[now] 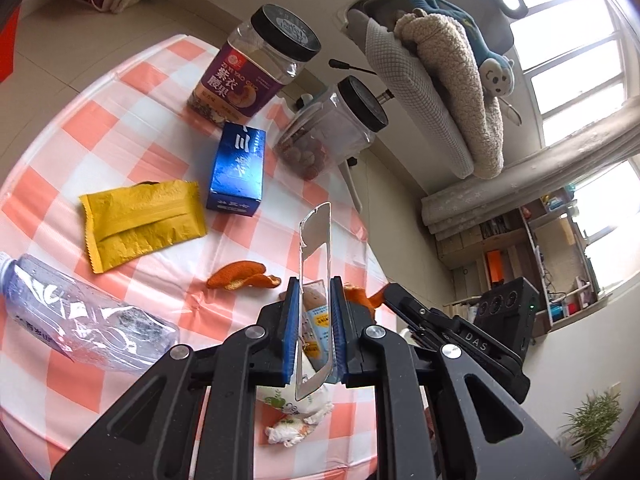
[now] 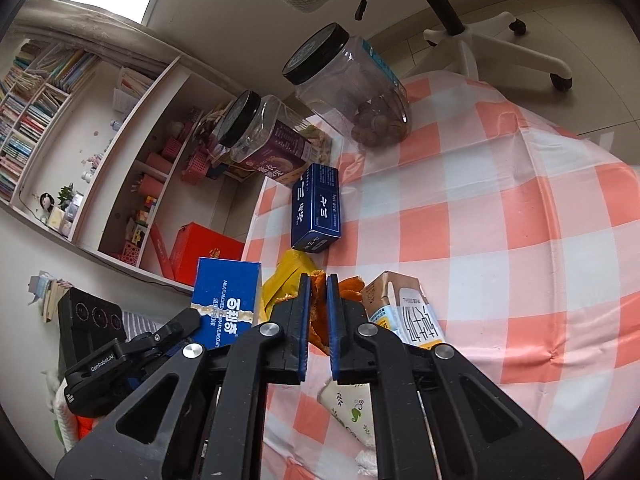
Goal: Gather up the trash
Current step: 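Grasp the orange peel with the right gripper while the left gripper holds the plastic, then drop the orange peel and the clear plastic into the white bin with both grippers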
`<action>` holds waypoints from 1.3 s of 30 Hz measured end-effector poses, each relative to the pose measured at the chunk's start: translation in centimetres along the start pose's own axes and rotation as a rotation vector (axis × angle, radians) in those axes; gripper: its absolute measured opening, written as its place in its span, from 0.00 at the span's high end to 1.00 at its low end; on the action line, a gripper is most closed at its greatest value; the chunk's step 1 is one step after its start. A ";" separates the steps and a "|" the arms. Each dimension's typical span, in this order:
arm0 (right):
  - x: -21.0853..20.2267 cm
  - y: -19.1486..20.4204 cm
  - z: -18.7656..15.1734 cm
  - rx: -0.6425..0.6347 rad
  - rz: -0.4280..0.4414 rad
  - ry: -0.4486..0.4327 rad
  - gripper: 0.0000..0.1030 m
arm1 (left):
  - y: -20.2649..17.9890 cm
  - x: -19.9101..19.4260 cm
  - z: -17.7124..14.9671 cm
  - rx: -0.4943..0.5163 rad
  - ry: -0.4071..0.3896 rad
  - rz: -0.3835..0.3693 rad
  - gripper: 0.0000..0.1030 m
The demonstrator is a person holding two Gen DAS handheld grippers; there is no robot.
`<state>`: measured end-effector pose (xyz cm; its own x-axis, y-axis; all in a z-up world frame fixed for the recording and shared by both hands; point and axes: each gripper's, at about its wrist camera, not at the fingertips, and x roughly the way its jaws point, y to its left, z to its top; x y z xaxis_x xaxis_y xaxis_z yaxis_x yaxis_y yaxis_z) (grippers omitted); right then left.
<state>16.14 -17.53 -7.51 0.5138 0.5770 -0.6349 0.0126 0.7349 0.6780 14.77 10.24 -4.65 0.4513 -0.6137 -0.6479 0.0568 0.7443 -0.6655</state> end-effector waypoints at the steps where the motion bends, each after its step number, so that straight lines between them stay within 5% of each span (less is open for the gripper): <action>1: -0.1 0.2 0.0 -0.023 -0.028 -0.009 0.93 | -0.1 0.0 0.0 0.021 -0.009 0.034 0.85; 7: -0.7 0.8 0.3 -0.108 -0.158 -0.069 0.93 | -1.6 0.4 -0.7 0.157 -0.059 0.252 0.85; 18: -2.2 1.2 0.4 -0.168 -0.255 -0.135 0.93 | -4.2 0.8 -1.7 0.318 -0.163 0.436 0.85; 29: -5.5 1.6 0.1 -0.207 -0.310 -0.217 0.93 | -8.1 0.6 -2.7 0.381 -0.265 0.435 0.85; 39: -10.3 -0.3 0.0 -0.179 -0.356 -0.288 0.93 | -11.1 1.4 -4.3 0.422 -0.274 0.402 0.85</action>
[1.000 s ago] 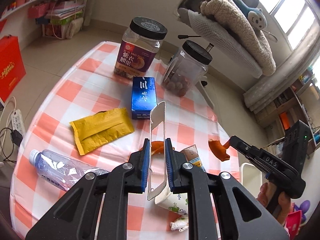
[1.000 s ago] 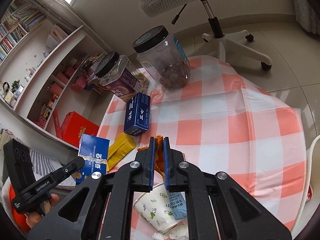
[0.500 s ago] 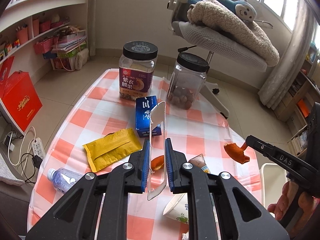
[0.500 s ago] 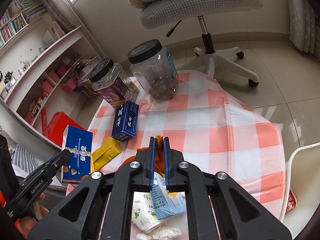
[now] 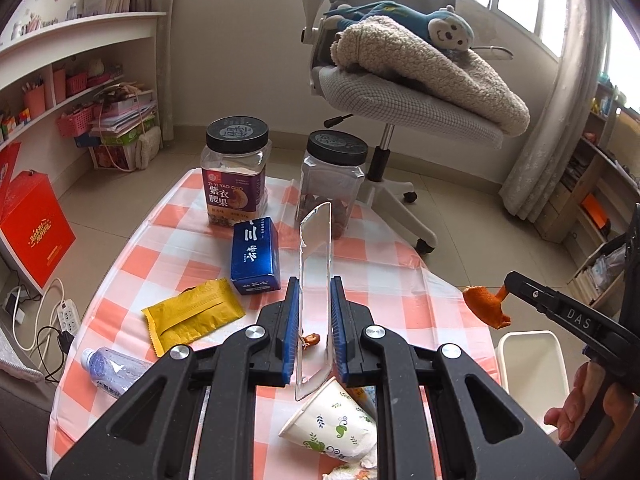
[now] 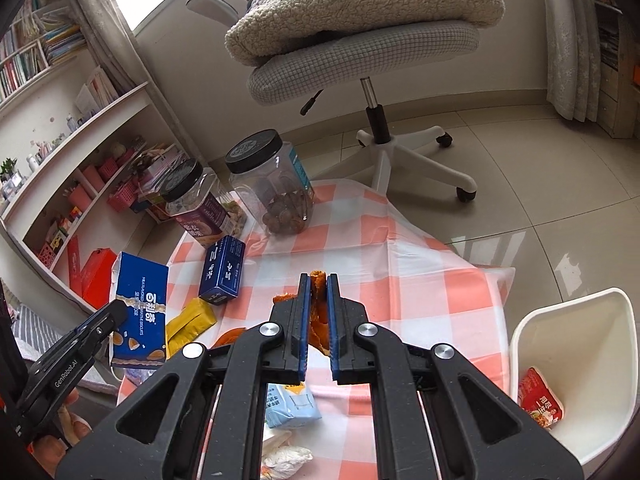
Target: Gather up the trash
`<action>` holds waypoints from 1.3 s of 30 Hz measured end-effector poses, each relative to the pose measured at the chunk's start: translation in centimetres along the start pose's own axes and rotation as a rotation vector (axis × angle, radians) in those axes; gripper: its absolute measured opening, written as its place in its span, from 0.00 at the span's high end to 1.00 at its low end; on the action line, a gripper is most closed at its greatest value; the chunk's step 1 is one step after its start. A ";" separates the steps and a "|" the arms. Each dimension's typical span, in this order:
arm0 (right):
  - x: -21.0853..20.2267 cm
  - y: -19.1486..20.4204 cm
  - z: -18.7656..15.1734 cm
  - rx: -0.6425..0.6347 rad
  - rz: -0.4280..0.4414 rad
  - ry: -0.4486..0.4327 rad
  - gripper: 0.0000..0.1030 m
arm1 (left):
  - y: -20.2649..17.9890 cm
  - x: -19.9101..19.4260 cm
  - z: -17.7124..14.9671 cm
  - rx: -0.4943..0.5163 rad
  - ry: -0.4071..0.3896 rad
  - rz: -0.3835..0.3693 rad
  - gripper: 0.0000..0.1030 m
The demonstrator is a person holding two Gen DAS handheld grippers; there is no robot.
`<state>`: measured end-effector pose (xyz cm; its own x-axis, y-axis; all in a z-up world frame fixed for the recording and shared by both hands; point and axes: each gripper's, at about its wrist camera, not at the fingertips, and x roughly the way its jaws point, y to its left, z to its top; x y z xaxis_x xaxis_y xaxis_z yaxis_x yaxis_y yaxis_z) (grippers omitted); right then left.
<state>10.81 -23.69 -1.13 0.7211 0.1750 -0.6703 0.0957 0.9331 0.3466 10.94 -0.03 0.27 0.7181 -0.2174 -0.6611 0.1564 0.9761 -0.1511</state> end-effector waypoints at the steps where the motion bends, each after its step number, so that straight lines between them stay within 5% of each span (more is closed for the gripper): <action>1: -0.5 -0.6 0.1 0.011 -0.005 -0.007 0.93 | -0.4 -0.1 0.0 0.004 -0.001 -0.005 0.85; 13: -8.3 -10.7 0.6 0.149 -0.189 -0.117 0.93 | -7.1 -0.6 -0.6 0.080 -0.001 -0.114 0.85; 21: -13.4 -17.6 0.1 0.215 -0.361 -0.188 0.89 | -15.5 -1.3 -1.5 0.174 -0.004 -0.243 0.85; 25: -15.6 -20.9 -0.2 0.282 -0.411 -0.216 0.56 | -20.1 -1.3 -2.1 0.210 0.014 -0.318 0.85; 31: -18.6 -24.4 -0.9 0.383 -0.482 -0.286 0.27 | -26.7 -0.9 -3.6 0.264 0.051 -0.397 0.85; 36: -21.4 -26.7 -1.5 0.450 -0.537 -0.363 0.19 | -30.8 -0.3 -5.3 0.288 0.112 -0.458 0.84; 39: -22.2 -27.4 -1.8 0.460 -0.565 -0.380 0.17 | -32.6 0.3 -6.2 0.309 0.165 -0.482 0.58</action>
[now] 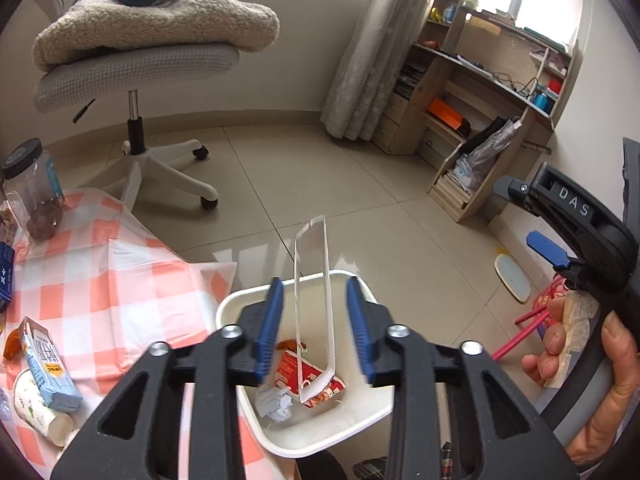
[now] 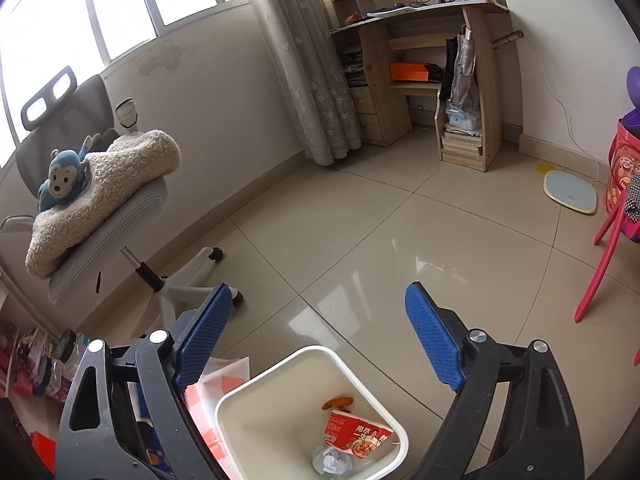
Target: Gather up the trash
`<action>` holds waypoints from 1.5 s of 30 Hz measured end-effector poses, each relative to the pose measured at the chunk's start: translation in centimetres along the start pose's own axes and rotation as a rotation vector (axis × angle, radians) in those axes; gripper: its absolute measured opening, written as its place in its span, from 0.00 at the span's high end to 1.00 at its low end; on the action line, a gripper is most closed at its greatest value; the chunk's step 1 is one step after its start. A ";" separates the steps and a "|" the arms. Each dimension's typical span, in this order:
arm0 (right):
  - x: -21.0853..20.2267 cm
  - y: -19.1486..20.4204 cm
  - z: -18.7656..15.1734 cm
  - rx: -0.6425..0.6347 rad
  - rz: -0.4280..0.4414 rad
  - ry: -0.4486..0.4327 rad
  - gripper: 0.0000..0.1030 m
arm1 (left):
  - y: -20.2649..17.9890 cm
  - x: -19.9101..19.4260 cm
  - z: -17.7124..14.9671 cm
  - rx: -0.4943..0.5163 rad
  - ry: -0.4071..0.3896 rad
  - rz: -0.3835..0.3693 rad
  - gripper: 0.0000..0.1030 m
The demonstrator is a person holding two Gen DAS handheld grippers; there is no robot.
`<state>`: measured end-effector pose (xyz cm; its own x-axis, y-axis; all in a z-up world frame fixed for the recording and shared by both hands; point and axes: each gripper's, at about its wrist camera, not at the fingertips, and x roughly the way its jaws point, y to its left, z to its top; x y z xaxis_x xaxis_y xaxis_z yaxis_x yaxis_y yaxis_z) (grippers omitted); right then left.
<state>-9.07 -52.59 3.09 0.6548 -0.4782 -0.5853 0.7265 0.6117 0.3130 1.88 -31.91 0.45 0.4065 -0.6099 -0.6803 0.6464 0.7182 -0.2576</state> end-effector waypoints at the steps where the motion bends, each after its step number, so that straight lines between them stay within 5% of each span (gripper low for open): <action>1: -0.1 -0.2 0.0 0.001 -0.007 -0.004 0.16 | -0.3 0.1 -0.1 0.009 0.001 0.007 0.56; 7: -0.9 1.6 -0.7 -0.080 -0.053 -0.056 0.08 | 0.7 -1.7 -0.2 0.065 -0.052 0.124 0.41; 14: -2.3 6.8 -3.3 -0.277 -0.137 -0.163 0.07 | 4.6 -4.9 -0.4 0.091 -0.199 0.373 0.11; 17: -2.3 9.0 -4.7 -0.323 -0.116 -0.150 0.07 | 6.6 -6.3 -0.6 0.064 -0.264 0.474 0.07; 32: -2.8 22.6 -13.0 -0.521 0.048 -0.058 0.07 | 18.0 -12.3 -2.9 -0.166 -0.288 0.683 0.07; 45: -4.1 30.9 -19.0 -0.620 0.201 0.015 0.07 | 26.7 -16.0 -6.6 -0.331 -0.187 0.809 0.07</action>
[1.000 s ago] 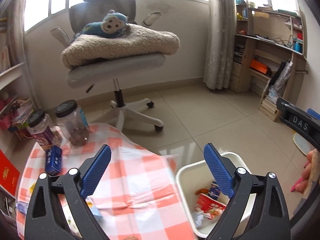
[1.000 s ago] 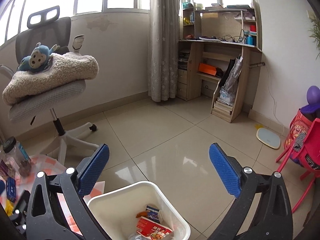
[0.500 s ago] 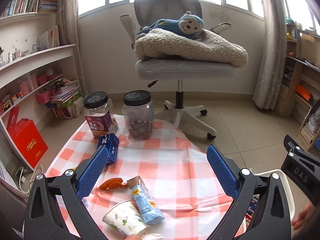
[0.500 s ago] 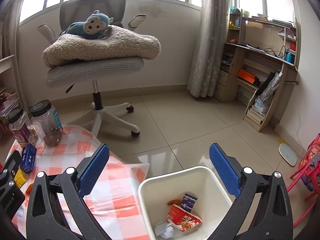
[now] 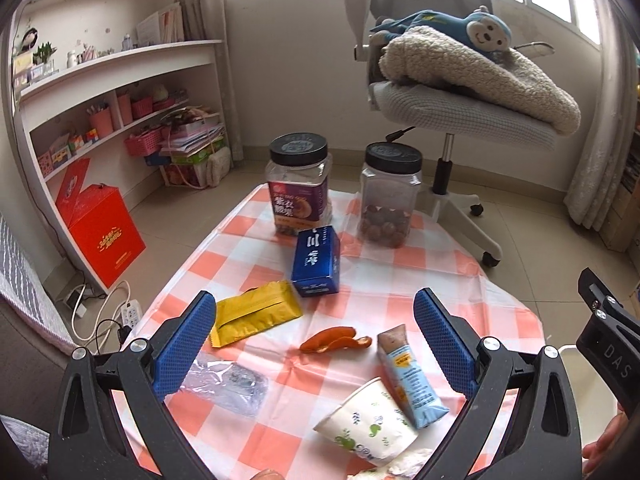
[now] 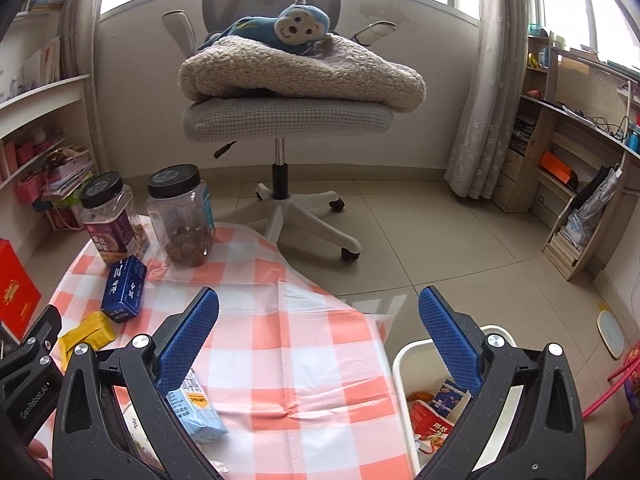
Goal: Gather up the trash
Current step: 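Grasp the clear Ganten water bottle with the left gripper and lift it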
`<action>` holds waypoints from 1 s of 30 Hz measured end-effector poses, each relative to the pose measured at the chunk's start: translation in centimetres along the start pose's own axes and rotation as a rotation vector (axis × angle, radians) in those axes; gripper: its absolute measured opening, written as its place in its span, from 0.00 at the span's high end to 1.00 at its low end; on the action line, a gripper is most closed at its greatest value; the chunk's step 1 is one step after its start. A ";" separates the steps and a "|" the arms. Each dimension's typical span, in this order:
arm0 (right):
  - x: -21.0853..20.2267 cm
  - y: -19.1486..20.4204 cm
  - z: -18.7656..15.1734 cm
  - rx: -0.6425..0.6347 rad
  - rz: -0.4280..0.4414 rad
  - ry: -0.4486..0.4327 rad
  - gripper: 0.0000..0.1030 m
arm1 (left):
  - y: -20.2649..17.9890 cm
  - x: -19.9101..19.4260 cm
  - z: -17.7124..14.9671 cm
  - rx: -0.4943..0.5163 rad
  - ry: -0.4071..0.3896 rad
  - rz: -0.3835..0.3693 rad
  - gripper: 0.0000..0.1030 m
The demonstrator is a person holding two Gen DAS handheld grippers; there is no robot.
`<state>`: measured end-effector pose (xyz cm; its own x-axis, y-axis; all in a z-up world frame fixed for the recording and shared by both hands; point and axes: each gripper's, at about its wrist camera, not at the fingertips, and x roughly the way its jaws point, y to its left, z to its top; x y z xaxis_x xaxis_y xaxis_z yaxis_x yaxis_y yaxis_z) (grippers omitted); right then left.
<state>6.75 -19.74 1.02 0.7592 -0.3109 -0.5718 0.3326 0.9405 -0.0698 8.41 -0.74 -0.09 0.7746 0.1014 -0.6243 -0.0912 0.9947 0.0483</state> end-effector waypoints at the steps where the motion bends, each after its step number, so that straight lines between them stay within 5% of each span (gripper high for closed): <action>1: 0.1 0.8 -0.1 -0.012 0.012 0.004 0.07 | 0.6 0.3 0.0 -0.005 0.011 0.015 0.07; 6: 0.7 3.9 -0.9 -0.091 0.044 0.009 0.07 | 4.9 2.3 -0.3 -0.099 0.105 0.074 0.07; 12: 2.3 5.7 -1.8 -0.139 0.063 0.063 0.07 | 12.2 5.7 -2.2 -0.359 0.287 0.134 0.07; 21: 6.0 7.1 -3.1 -0.171 0.131 0.198 0.07 | 18.8 12.0 -6.7 -0.732 0.545 0.060 0.07; 28: 10.3 8.5 -4.6 -0.153 0.257 0.400 0.07 | 20.0 15.5 -8.1 -0.815 0.642 -0.006 0.08; 30: 11.0 9.0 -5.1 -0.164 0.284 0.442 0.07 | 19.8 16.4 -9.0 -0.826 0.692 -0.055 0.23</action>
<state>15.28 -13.95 -10.06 0.4874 0.0126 -0.8731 0.0302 0.9991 0.0312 13.73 20.42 -16.39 0.2921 -0.2339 -0.9273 -0.6621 0.6503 -0.3725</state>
